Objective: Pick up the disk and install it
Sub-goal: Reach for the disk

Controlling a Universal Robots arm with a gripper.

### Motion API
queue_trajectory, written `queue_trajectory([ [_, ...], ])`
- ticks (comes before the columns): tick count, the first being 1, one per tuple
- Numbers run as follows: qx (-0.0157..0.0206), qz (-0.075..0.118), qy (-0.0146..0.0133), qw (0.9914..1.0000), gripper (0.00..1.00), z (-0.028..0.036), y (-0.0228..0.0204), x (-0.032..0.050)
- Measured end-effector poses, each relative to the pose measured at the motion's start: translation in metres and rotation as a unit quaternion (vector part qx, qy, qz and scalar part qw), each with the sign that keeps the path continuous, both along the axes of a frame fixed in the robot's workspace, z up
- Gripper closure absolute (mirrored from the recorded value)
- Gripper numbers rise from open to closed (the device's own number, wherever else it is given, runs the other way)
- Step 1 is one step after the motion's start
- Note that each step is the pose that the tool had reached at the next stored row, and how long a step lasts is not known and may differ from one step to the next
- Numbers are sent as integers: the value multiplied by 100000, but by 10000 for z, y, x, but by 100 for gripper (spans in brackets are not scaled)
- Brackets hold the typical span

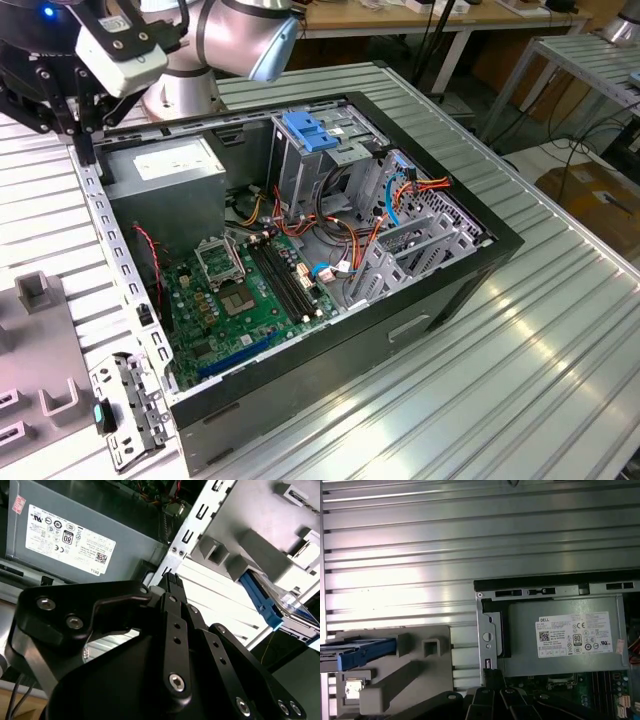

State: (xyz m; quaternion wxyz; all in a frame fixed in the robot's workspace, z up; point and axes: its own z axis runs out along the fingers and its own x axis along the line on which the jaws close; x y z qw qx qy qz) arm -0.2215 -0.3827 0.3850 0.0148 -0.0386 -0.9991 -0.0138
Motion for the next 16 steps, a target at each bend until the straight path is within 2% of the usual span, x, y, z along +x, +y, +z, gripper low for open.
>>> queue_trajectory([
  [2,-1134,-4,-3,99994,89,-5,45,-7],
  [3,-2037,-4,3,99979,89,-8,80,-12],
  [4,-2256,-2,-3,99975,89,-12,95,-28],
  [10,-2262,-5,-3,99974,89,-17,102,-156],
  [16,-2265,0,-1,99974,89,-17,102,-165],
])
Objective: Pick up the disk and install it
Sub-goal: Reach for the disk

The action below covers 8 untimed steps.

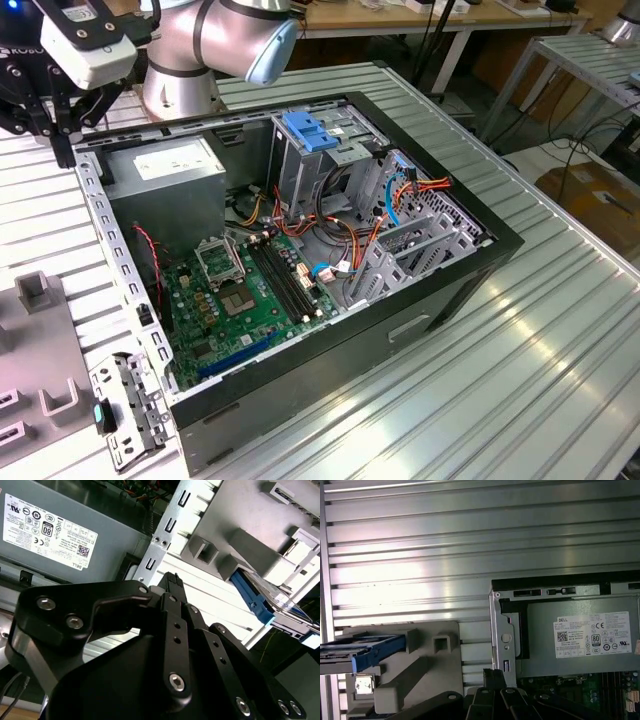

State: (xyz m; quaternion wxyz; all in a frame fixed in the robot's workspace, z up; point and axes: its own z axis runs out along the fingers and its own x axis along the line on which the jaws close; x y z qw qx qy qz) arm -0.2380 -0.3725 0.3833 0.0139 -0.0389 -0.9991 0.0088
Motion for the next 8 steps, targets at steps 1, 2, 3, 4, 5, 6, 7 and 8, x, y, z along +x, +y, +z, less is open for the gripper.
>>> queue_trajectory([
  [1,1,-1,-1,100000,89,0,0,-1],
  [2,0,-5,1,100000,89,0,0,-3],
  [3,1,-8,-1,100000,89,0,0,-8],
  [4,2,-2,0,100000,89,0,0,-27],
  [5,3,-1,-3,100000,89,0,0,-34],
  [6,3,-1,-3,100000,89,0,0,-41],
  [7,2,-1,-1,100000,89,0,0,-52],
  [8,1,-1,-2,100000,89,0,0,-60],
])
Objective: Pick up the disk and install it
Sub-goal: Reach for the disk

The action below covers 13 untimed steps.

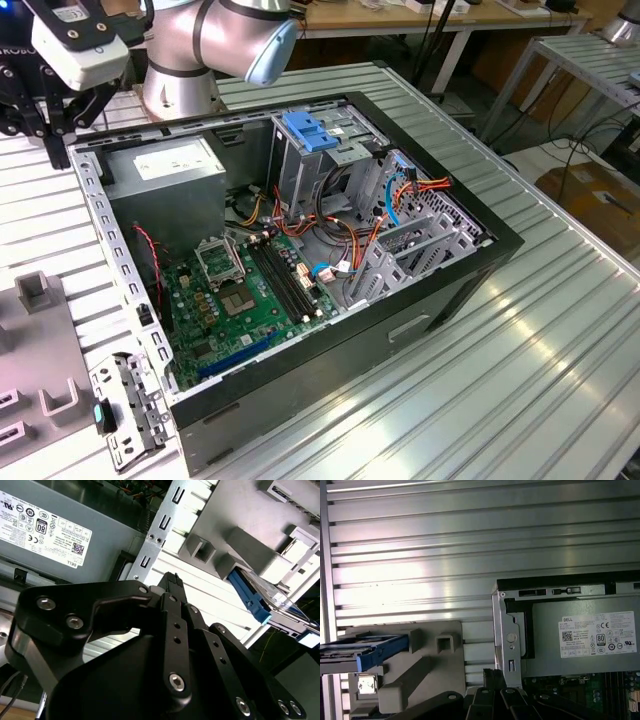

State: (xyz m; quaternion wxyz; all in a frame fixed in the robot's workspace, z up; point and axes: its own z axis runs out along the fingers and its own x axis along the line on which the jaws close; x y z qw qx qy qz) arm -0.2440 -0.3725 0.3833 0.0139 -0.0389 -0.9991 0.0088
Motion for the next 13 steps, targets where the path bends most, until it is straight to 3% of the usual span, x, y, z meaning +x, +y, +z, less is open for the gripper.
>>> queue_trajectory([
  [13,-2,-3,4,100000,89,-1,0,-156],
])
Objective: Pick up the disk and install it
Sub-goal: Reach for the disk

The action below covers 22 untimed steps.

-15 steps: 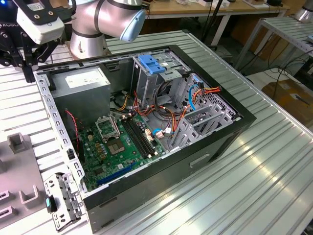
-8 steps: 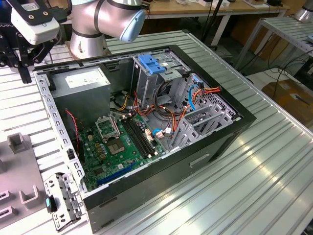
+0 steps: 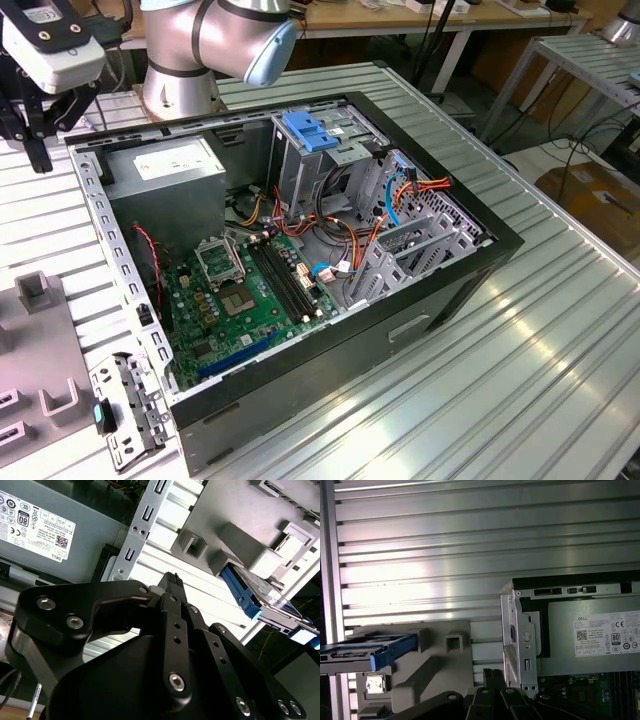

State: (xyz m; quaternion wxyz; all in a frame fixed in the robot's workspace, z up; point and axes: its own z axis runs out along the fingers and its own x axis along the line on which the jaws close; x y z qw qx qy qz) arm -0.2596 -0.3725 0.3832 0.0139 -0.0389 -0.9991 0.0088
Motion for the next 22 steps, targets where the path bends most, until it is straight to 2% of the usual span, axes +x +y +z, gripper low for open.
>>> queue_trajectory([
  [15,2,2,-4,100000,89,-3,0,-160],
  [22,1,3,-5,100000,89,-3,0,-171],
])
